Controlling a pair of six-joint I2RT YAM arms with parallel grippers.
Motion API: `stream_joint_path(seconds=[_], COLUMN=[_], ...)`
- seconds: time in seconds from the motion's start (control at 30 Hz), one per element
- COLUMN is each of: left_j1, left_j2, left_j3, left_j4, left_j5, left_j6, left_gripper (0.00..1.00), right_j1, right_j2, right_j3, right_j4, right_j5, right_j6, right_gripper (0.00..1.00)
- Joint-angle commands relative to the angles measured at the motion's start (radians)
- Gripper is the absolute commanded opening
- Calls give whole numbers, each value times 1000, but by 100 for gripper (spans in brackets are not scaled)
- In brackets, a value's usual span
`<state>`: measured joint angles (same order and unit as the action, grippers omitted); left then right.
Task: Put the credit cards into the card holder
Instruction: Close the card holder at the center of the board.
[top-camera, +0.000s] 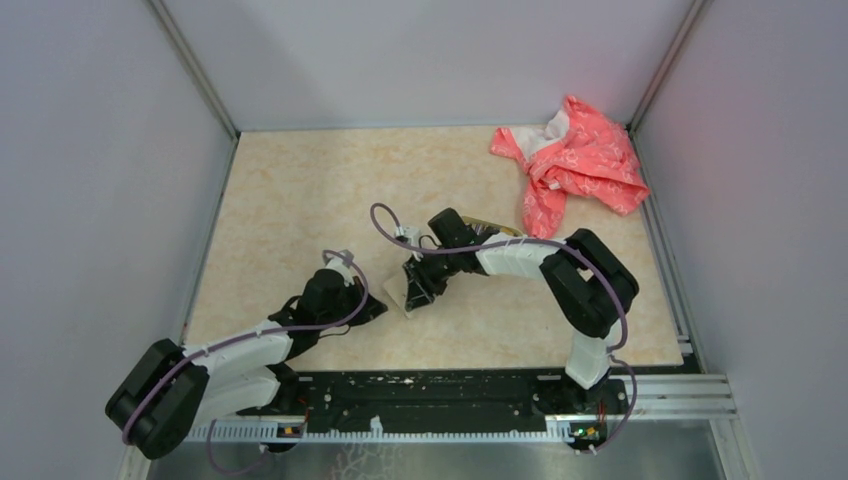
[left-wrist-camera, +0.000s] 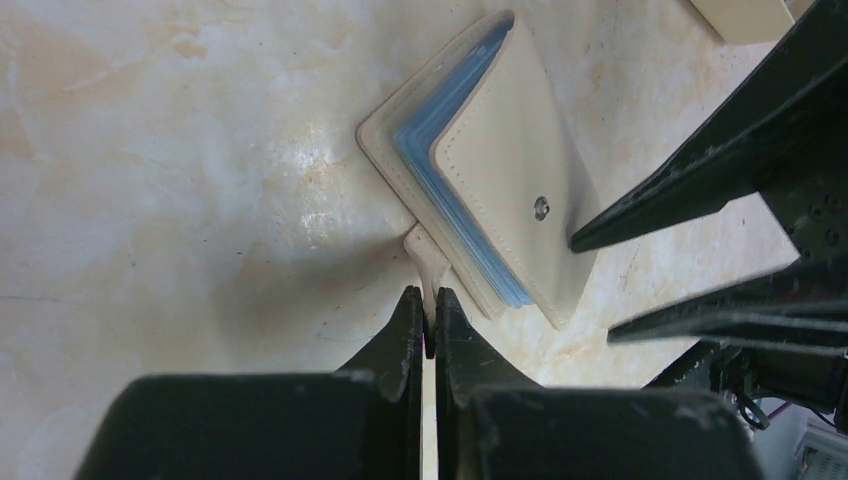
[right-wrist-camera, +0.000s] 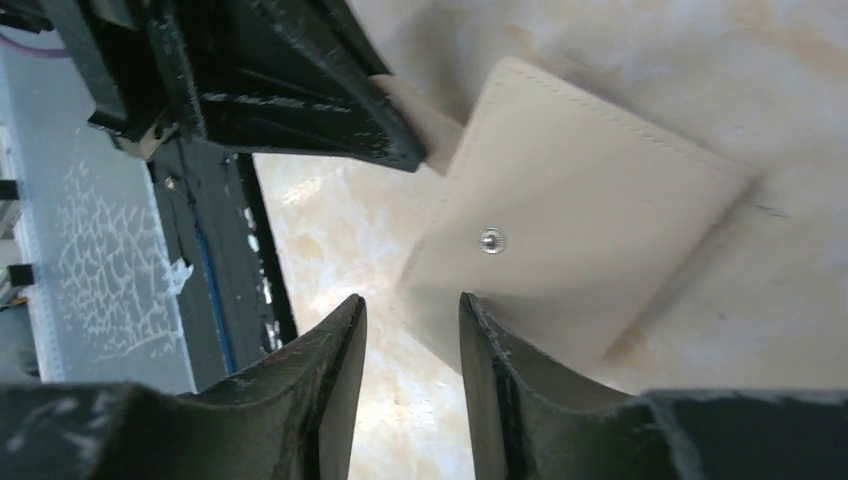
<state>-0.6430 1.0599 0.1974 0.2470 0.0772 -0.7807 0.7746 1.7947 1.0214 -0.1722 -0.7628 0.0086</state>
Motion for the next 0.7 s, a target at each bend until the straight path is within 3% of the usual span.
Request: stream_joint_path(seconds=[0.0,0.07,0.2,0.4,0.67], left_j1=[6,6,6,6,6], left_j2=[5,-1,-20,12,164], left_j3=[4,17,33,60,141], left_j4=[27,29,22,40,93], left_j5=[53,79,118,152,145], left_j6=[15,15,16,18,36], left_gripper=[0,0,0,0,5], right_j1=[-46,-48,-47,-22,-8], right_j2=[-14,4,31,76,61], right_j3=[15,16,19,21,23], right_j4=[57,51,43,31,29], right_j5=[23,79,171,199,202], right_j6=[42,45,54,57,56], right_gripper=[35,19,7,4,4])
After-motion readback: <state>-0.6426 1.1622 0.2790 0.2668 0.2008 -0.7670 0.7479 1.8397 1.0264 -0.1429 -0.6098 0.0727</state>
